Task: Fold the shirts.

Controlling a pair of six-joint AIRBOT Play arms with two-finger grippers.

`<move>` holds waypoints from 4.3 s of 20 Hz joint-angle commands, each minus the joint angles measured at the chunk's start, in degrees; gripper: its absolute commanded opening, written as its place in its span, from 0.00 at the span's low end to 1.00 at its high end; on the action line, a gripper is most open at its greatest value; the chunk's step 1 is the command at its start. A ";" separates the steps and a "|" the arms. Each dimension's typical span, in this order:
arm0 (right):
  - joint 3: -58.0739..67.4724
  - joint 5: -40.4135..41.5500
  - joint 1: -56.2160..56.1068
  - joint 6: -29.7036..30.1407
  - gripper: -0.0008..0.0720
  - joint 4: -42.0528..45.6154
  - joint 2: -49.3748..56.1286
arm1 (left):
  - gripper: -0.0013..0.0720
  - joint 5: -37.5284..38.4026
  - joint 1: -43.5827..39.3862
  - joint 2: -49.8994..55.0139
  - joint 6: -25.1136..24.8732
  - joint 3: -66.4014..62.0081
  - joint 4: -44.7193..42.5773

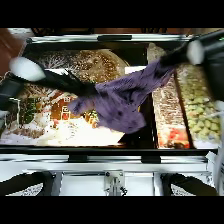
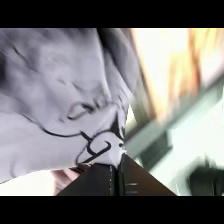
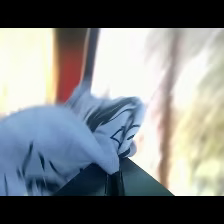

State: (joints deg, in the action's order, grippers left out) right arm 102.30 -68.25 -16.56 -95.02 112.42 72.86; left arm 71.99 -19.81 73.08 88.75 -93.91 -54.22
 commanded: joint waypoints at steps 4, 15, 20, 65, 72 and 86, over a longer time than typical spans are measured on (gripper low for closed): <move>6.14 16.44 -0.04 -1.36 0.12 1.27 -23.58 | 0.10 -4.13 14.60 -14.01 6.95 -31.39 -5.42; -8.79 -27.30 -0.04 -3.48 0.12 -3.45 -32.57 | 0.10 8.70 17.35 -23.76 10.58 7.37 -22.53; -40.65 -11.69 -0.04 -5.62 0.12 -13.14 -31.95 | 0.11 -2.40 17.29 -17.14 10.56 25.81 -17.44; -32.11 15.82 0.79 -18.51 0.12 -4.42 1.53 | 1.00 -22.45 -14.99 12.37 4.76 26.49 -20.35; -32.09 19.19 0.79 -24.35 0.13 -4.74 7.96 | 1.00 -21.90 -19.52 12.33 -1.31 26.53 -21.49; -48.46 12.44 0.39 14.38 0.87 -29.57 -1.44 | 1.00 -18.45 -16.70 12.17 -0.46 26.10 -21.64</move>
State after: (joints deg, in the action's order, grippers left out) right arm 61.30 -58.63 -15.86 -91.53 92.84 71.44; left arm 51.18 -36.82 85.32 87.85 -67.75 -76.05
